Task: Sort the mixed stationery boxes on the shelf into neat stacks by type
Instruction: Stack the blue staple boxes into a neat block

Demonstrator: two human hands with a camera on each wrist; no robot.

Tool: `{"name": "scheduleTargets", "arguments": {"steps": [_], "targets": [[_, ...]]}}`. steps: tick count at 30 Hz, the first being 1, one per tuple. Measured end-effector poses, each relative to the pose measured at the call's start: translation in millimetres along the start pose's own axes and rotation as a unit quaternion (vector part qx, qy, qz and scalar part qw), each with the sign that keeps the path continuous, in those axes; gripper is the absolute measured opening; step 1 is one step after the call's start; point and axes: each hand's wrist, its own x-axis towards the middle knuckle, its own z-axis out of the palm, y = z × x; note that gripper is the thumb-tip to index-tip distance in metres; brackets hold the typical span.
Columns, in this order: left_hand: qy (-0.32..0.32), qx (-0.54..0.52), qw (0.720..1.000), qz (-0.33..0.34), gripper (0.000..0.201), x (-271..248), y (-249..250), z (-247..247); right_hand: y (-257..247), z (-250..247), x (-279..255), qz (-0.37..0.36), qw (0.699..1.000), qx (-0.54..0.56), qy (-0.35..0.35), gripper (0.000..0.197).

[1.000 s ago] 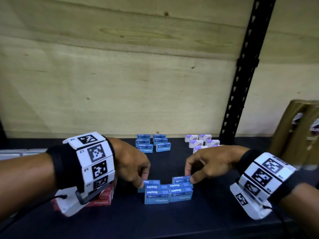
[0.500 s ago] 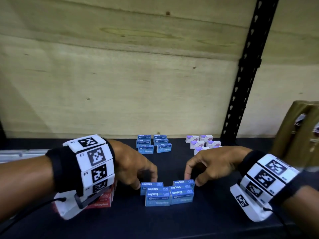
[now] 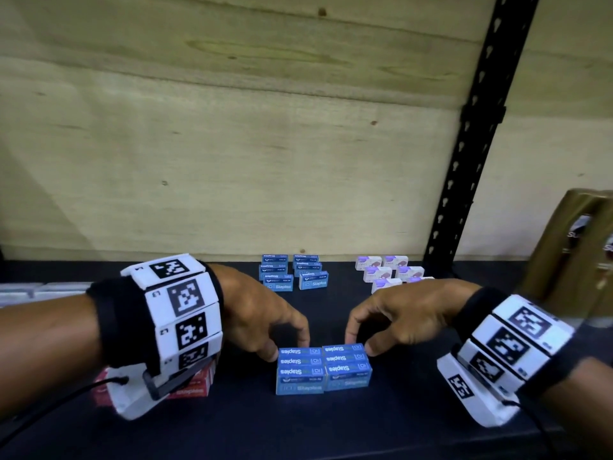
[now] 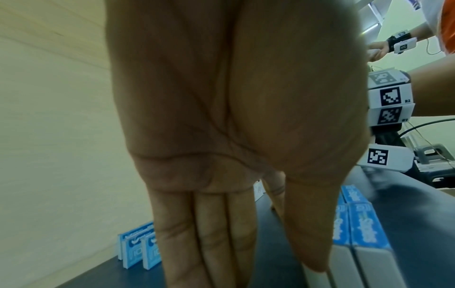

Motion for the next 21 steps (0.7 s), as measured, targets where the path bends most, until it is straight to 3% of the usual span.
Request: {"name": "scheduleTargets", "arguments": {"steps": [8, 12, 16, 21], "targets": [[-0.002, -0.004, 1.000, -0.013, 0.044, 3, -4, -1, 0, -3, 5, 0.028, 1.000, -0.002, -0.007, 0.024], [-0.003, -0.074, 0.996, -0.052, 0.036, 8, -17, -7, 4, -12, 18, 0.065, 0.997, 0.043, 0.016, 0.016], [0.071, -0.091, 0.989, -0.089, 0.027, 21, -42, -21, 7, -24, 37, 0.100, 0.993, -0.001, 0.065, 0.013], [0.135, -0.011, 0.980, -0.147, 0.031, 39, -68, -37, 3, -49, 63, 0.098, 0.981, -0.085, 0.145, 0.027]]}}
